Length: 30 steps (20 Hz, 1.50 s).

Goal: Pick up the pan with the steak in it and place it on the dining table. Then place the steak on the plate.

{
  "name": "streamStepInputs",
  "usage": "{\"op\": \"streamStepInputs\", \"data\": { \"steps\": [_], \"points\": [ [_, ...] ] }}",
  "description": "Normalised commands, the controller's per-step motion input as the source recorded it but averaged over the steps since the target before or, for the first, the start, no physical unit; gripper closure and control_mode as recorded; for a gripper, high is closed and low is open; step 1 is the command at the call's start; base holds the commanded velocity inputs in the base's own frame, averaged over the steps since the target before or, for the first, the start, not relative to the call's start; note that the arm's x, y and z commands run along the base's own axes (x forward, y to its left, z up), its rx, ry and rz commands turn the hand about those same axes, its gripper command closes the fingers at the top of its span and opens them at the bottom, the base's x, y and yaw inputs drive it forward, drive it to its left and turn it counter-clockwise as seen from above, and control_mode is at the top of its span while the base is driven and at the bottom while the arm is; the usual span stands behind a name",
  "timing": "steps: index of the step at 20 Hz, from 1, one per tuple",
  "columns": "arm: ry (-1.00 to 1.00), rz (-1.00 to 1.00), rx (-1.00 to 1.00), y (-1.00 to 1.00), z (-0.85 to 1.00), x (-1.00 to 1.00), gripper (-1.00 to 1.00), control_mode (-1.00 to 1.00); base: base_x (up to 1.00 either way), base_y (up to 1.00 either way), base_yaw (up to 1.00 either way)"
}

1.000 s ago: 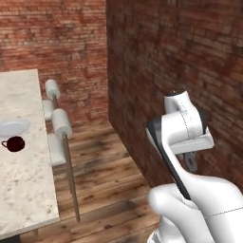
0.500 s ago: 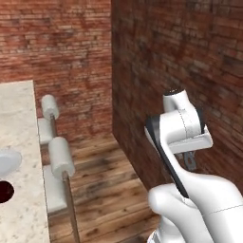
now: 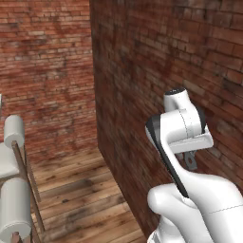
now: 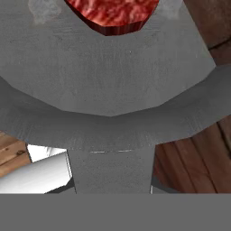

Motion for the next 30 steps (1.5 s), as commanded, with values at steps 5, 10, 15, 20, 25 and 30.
{"op": "streamStepInputs", "data": {
  "steps": [5,10,15,20,25,30],
  "points": [
    [0.00,0.00,0.00,0.00,0.00,0.00,1.00,1.00,1.00,-0.09,-0.01],
    [0.00,0.00,0.00,0.00,0.00,0.00,1.00,1.00,0.95,-0.10,0.02],
    [0.00,0.00,0.00,0.00,0.00,0.00,1.00,1.00,0.27,-0.03,0.38],
    [0.00,0.00,0.00,0.00,0.00,0.00,1.00,1.00,0.00,0.01,0.49],
    [0.00,0.00,0.00,0.00,0.00,0.00,1.00,1.00,0.00,0.02,0.49],
    [0.00,0.00,0.00,0.00,0.00,0.00,1.00,1.00,0.00,0.01,0.50]
  ]
}}
